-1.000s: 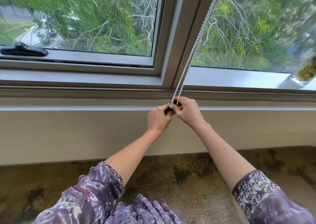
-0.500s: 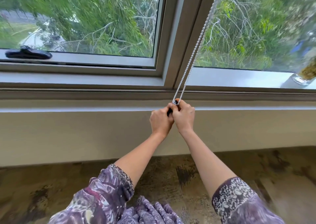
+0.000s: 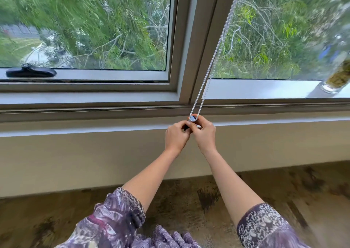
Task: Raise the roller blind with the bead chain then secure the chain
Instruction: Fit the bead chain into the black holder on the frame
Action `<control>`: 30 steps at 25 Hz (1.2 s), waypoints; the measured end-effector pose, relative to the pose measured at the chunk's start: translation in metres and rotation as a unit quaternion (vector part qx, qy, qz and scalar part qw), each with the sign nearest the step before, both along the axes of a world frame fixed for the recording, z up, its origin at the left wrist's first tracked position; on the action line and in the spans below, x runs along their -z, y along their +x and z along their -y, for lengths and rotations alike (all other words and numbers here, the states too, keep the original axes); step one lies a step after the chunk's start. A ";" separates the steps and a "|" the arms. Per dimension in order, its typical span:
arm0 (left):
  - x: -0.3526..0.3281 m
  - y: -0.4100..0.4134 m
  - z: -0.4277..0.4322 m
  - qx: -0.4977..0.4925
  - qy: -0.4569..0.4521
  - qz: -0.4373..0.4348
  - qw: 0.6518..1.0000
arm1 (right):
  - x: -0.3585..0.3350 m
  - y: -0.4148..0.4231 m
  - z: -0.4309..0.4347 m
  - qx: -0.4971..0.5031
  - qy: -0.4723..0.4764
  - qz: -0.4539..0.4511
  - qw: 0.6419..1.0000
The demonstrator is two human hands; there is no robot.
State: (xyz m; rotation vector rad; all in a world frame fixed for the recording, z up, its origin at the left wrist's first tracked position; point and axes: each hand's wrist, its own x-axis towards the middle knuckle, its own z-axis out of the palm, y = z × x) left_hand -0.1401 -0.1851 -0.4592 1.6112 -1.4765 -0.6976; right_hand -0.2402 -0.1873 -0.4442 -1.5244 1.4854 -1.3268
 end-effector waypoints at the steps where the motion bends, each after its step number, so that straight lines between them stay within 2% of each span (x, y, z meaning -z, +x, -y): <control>1: 0.000 0.001 0.001 0.002 0.002 0.005 1.000 | 0.002 -0.001 0.000 -0.001 -0.002 -0.002 1.000; 14: 0.002 -0.001 -0.001 -0.019 0.003 0.005 1.000 | 0.006 0.001 0.004 -0.001 -0.005 -0.050 0.999; 23: -0.002 0.012 -0.002 0.038 0.032 0.018 0.999 | 0.005 0.003 0.000 -0.004 0.005 -0.042 0.999; 30: 0.009 0.039 -0.017 0.044 0.048 0.058 0.996 | 0.019 0.012 -0.024 0.062 0.110 -0.050 0.991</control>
